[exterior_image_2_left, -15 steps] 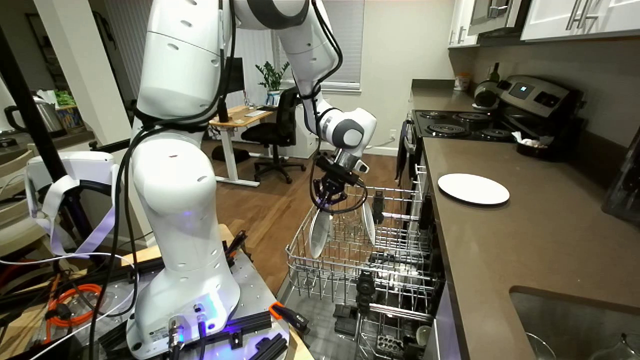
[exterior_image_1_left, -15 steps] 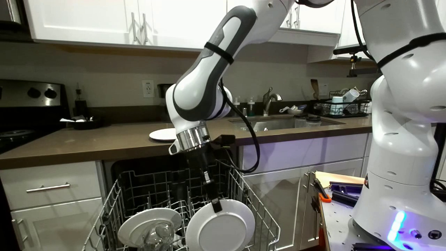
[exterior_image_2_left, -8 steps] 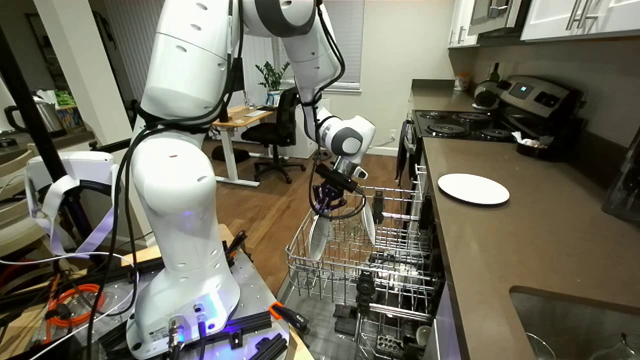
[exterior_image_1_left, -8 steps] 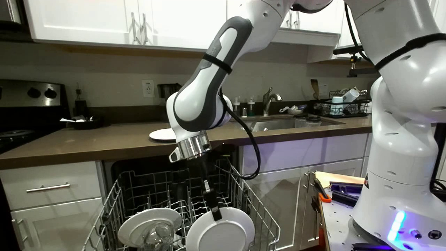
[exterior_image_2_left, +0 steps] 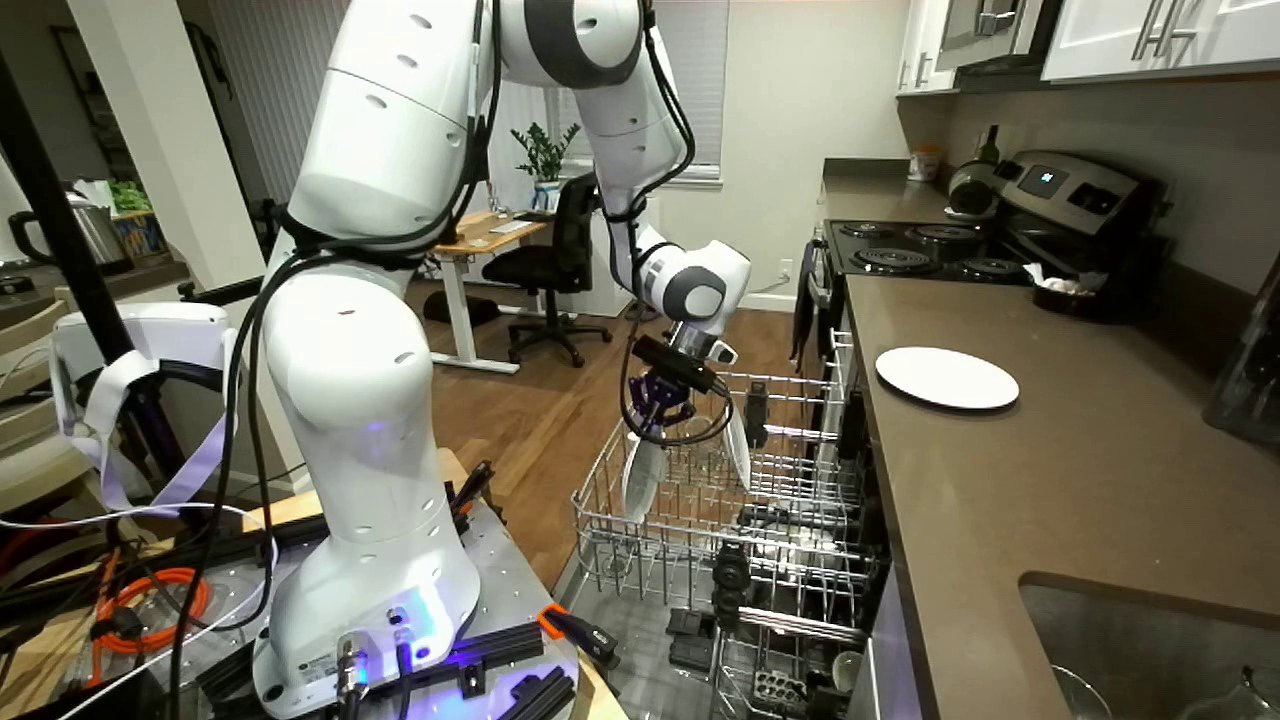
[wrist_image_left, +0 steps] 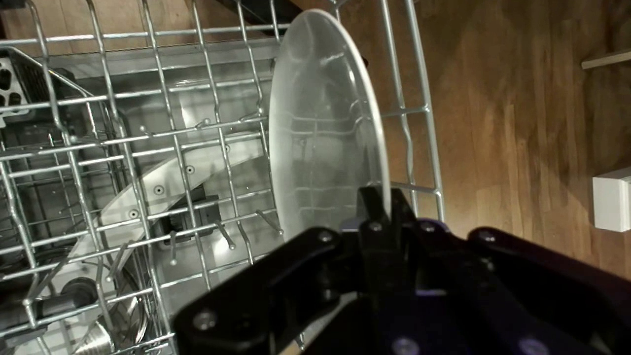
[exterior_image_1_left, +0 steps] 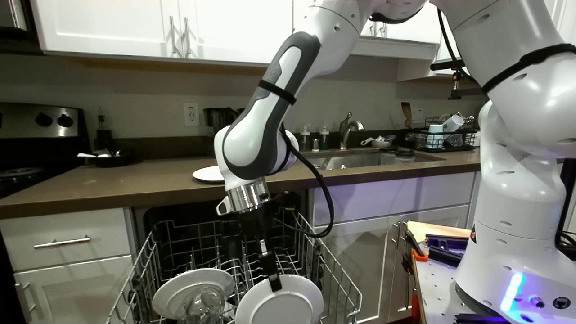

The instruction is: Move the plate from the left side of the dishwasher to the right side.

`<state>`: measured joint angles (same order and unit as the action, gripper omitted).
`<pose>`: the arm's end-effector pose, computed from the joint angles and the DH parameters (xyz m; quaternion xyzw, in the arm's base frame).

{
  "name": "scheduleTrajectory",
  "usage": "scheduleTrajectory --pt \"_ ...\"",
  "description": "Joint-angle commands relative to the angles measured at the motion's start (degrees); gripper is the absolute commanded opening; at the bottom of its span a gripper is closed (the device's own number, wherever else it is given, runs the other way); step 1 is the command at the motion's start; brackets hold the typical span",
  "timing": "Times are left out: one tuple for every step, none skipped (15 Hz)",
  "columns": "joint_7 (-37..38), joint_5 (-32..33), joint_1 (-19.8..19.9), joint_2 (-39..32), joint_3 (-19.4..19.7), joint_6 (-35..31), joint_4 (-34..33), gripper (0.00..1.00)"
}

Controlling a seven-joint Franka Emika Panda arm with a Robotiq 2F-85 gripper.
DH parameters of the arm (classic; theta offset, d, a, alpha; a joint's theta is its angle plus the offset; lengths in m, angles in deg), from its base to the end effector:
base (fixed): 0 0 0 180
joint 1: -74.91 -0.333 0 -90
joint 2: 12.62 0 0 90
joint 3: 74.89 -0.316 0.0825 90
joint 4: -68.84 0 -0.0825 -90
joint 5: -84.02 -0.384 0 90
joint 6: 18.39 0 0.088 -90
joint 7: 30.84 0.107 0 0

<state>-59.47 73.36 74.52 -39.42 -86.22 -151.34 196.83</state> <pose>0.4859 0.1114 0.1386 -0.9409 -0.2640 0.1701 0.1267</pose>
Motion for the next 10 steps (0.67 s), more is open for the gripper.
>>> scheduleTrajectory --pt "2.1 1.3 -0.5 -1.6 0.0 -1.0 -0.9 0.02" --pt "2.1 1.6 -0.6 -2.0 0.0 -1.3 -1.0 0.02" --pt "2.1 1.8 -0.6 -2.5 0.0 -1.5 -1.1 0.02" --pt "2.2 2.1 -0.6 -3.0 0.1 -1.9 -1.2 0.02" --pt "2.3 2.5 -0.6 -3.5 0.1 -2.1 -1.3 0.02" --pt "2.4 2.7 -0.6 -4.0 0.1 -2.4 -1.4 0.02" --pt "2.6 3.0 -0.7 -4.4 0.1 -2.6 -1.5 0.02" --pt "2.8 3.3 -0.6 -4.8 0.2 -2.9 -1.6 0.02" --pt "3.1 3.5 -0.6 -5.2 0.2 -3.0 -1.8 0.02" --pt "3.4 3.8 -0.7 -5.6 0.3 -3.2 -2.1 0.02"
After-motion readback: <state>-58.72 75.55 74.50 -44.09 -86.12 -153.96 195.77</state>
